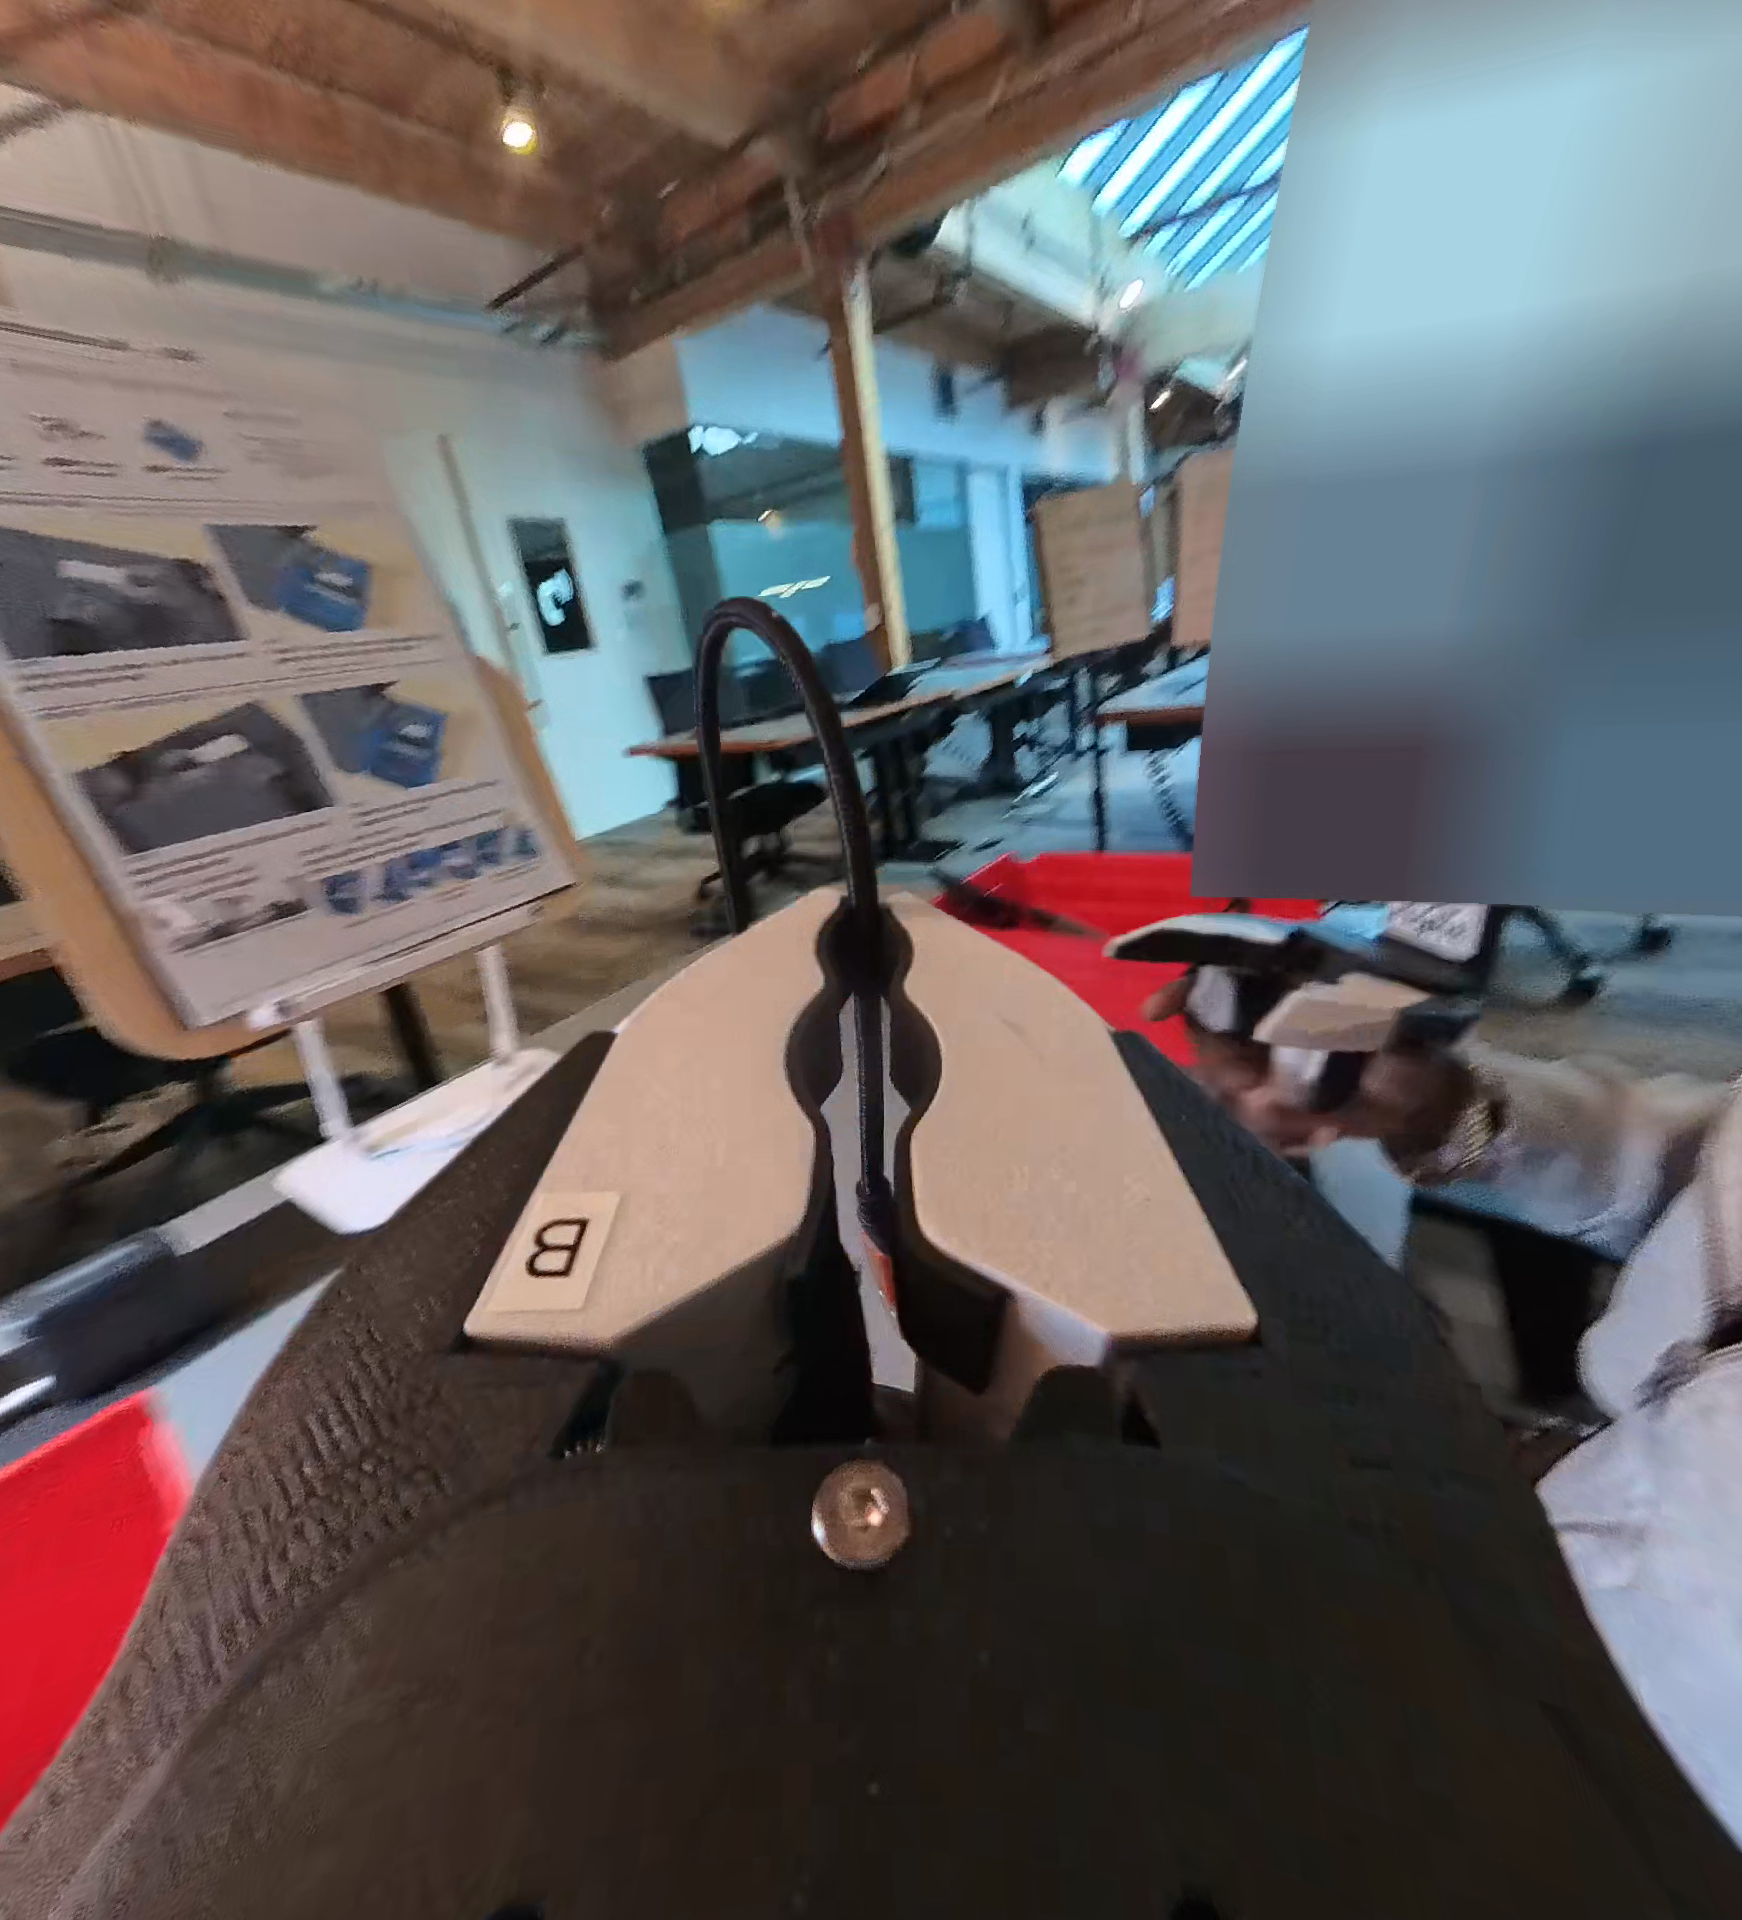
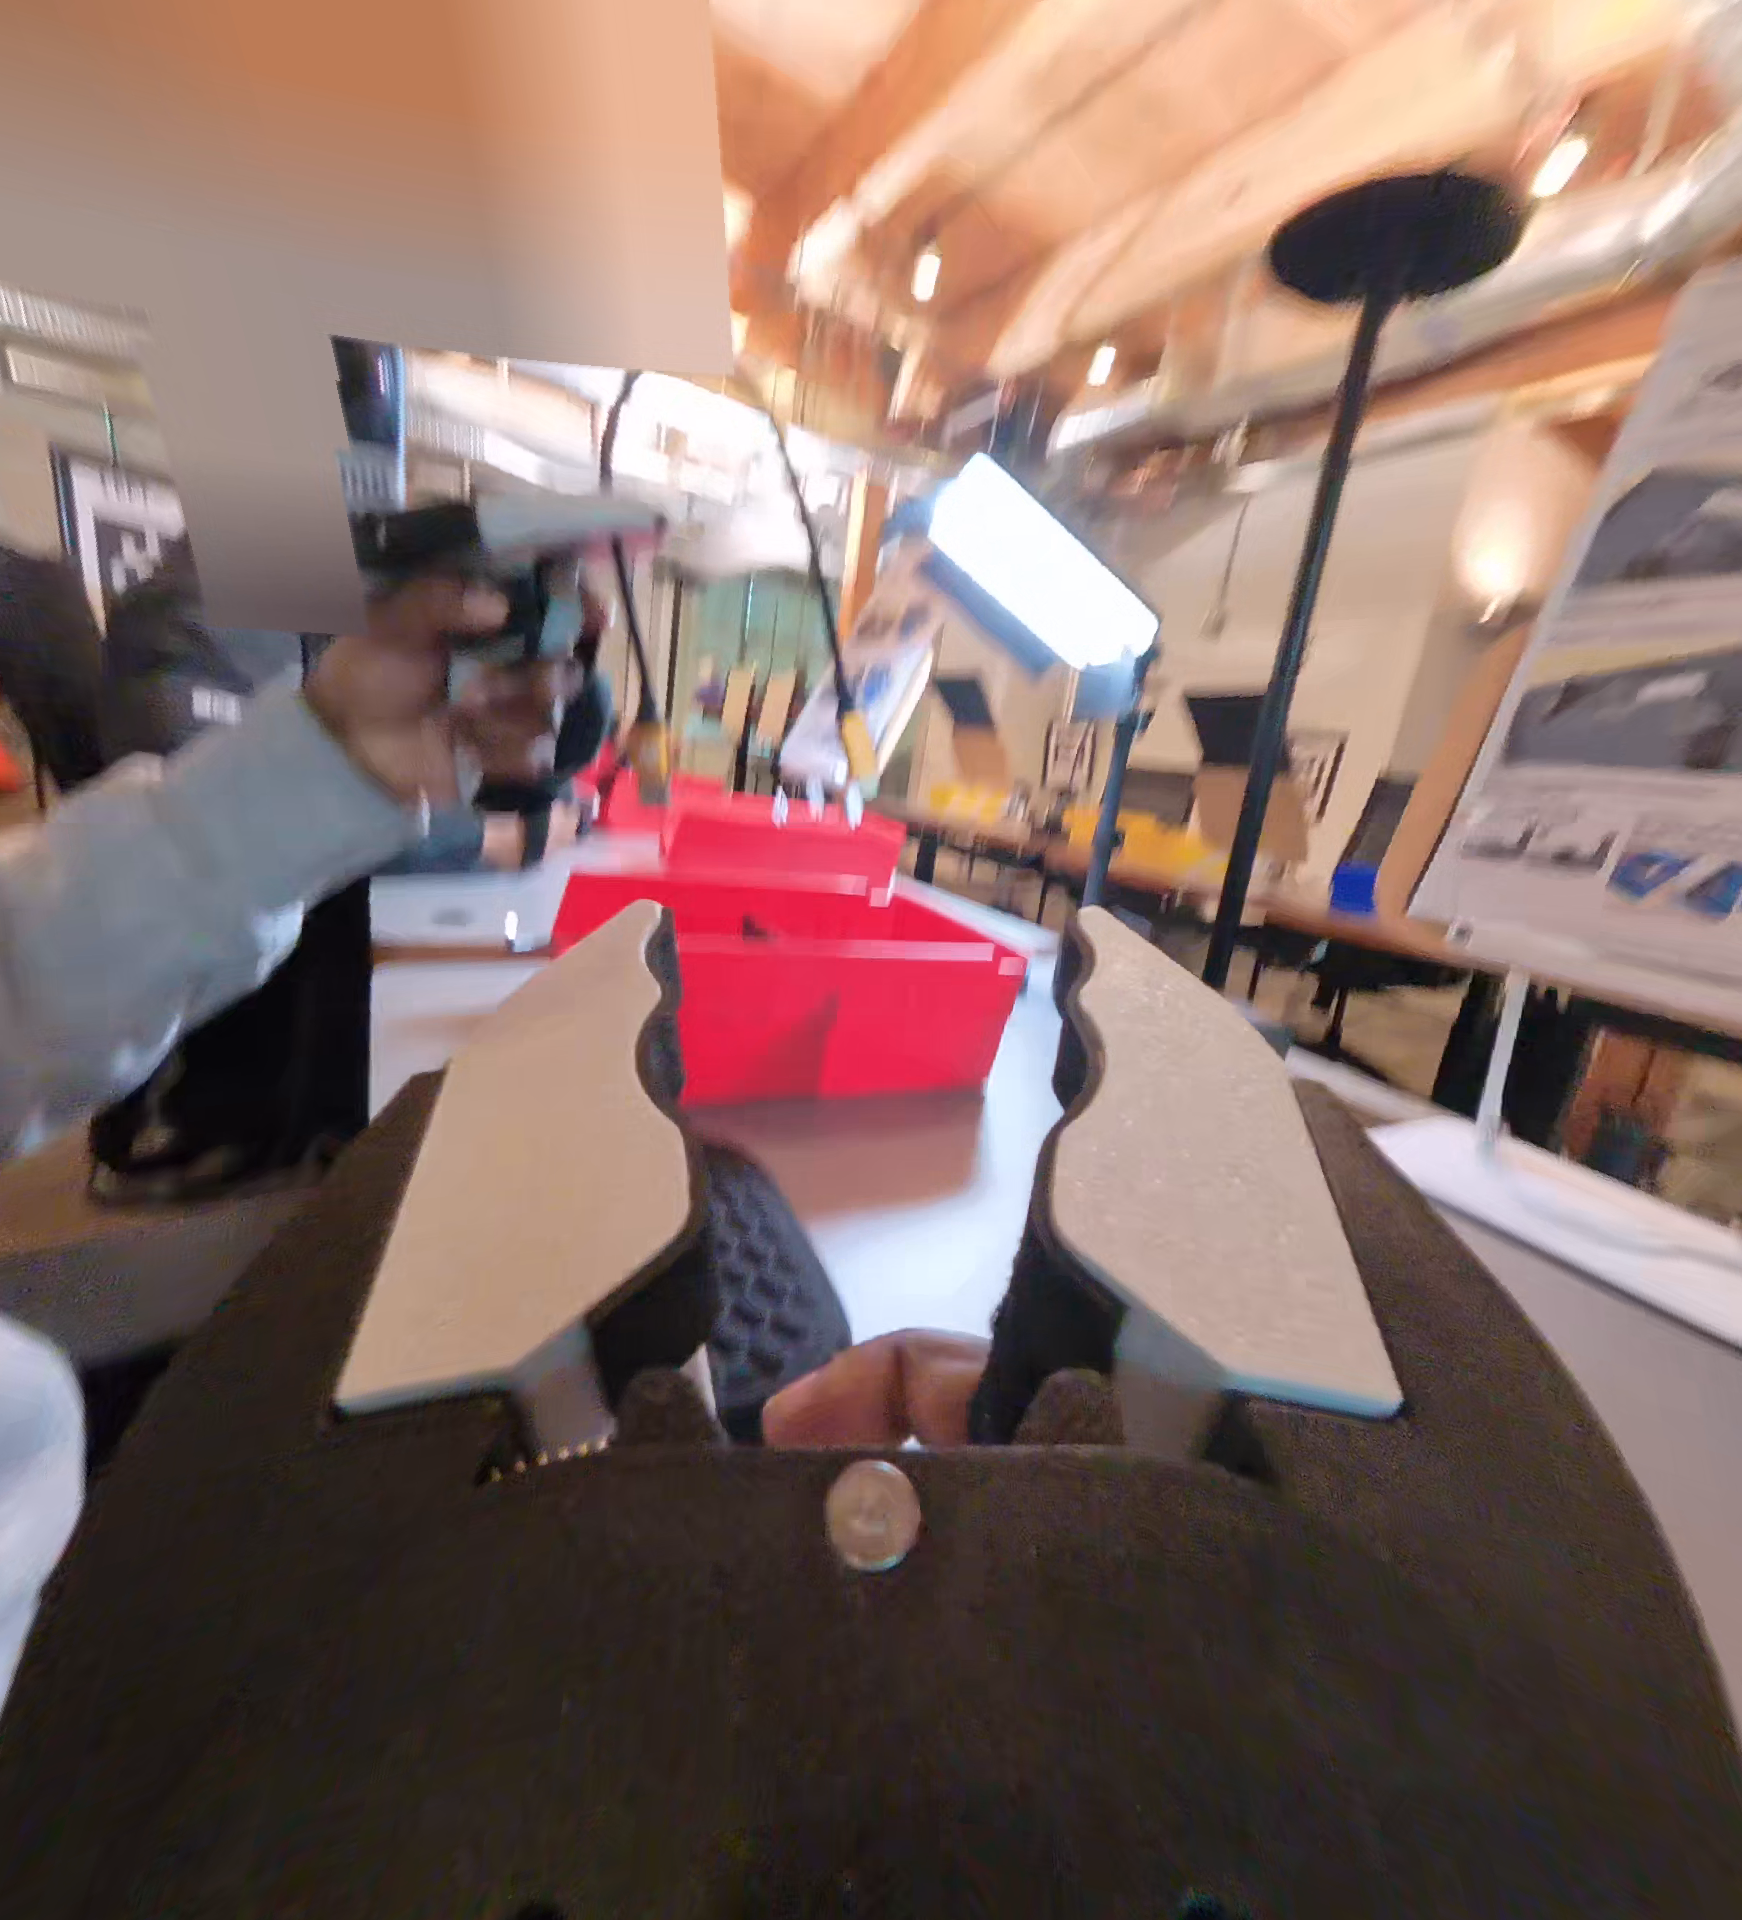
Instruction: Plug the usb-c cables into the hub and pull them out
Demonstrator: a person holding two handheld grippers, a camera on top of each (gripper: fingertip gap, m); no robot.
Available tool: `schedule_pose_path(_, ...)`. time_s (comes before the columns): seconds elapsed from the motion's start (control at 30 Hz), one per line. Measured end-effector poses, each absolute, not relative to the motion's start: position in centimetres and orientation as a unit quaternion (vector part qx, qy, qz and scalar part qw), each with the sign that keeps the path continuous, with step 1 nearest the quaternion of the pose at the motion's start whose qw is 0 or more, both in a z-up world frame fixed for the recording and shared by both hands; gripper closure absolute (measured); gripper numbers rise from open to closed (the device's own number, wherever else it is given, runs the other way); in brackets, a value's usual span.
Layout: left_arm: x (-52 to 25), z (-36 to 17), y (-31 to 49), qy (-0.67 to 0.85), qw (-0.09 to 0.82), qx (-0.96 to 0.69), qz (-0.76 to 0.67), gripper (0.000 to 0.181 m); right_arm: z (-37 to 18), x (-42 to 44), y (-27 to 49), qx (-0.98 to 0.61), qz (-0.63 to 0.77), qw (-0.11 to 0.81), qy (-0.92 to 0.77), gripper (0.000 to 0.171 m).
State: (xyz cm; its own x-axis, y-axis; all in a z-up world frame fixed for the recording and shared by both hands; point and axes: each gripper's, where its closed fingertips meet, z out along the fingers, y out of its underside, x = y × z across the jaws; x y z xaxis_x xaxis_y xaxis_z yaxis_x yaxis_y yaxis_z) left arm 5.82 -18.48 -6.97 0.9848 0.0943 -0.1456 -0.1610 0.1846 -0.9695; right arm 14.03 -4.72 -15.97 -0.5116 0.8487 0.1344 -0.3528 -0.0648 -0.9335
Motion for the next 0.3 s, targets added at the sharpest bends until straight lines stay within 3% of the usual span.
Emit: schedule_pose_path(0.3, 11.0, -8.0, -16.0, 0.017, 0.841, -0.526, -0.122, 0.177, -15.2, 12.3, -4.2, -0.289, 0.711, 0.45, -0.457, 0.109)
